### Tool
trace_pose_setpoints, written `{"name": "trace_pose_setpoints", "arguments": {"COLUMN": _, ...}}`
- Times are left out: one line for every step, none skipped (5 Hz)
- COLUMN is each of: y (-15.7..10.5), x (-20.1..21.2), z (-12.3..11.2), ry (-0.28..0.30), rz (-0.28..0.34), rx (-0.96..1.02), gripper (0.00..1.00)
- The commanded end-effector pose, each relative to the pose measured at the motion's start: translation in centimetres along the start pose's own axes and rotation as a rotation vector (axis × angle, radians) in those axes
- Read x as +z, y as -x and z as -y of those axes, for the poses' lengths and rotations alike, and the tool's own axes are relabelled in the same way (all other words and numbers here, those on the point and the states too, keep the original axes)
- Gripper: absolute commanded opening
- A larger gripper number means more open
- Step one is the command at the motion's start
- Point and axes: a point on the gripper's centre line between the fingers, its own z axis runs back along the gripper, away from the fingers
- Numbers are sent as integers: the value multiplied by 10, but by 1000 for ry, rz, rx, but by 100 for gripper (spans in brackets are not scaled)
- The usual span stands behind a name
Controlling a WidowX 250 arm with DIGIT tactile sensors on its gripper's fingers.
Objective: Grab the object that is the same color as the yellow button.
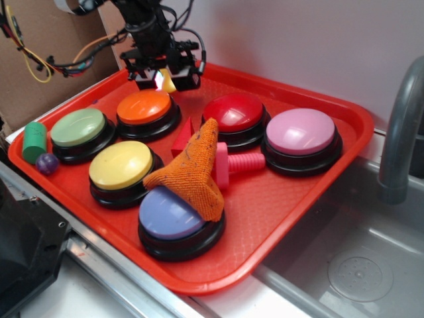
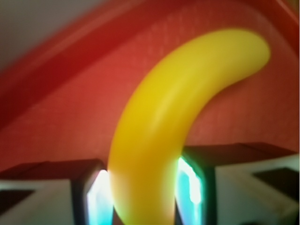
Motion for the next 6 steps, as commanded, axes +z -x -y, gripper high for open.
{"name": "trace_pose_setpoints", "arguments": {"y": 12, "x": 90, "z": -2, "ry": -11, "rz": 50, "rx": -42, "gripper": 0}}
{"name": "trace_pose_setpoints", "arguments": {"y": 37, "x": 113, "z": 1, "ry": -42, "rz": 5, "rx": -77, "gripper": 0}}
{"name": "trace_pose_setpoints", "arguments": {"y": 68, "x": 127, "z": 4, "ry": -8, "rz": -55, "rx": -116, "gripper": 0}}
{"name": "trace_pose_setpoints", "arguments": {"y": 91, "x": 134, "z": 11, "ry": -4, "rz": -81, "rx": -142, "gripper": 0}}
{"name": "trace_pose_setpoints", "arguments": {"y": 101, "x": 131, "z": 14, "ry": 9, "rz": -68, "rx": -95, "gripper": 0}}
{"name": "trace_pose_setpoints", "arguments": {"y": 98, "x": 134, "z": 5, "ry": -37, "rz": -90, "rx": -24, "gripper": 0}}
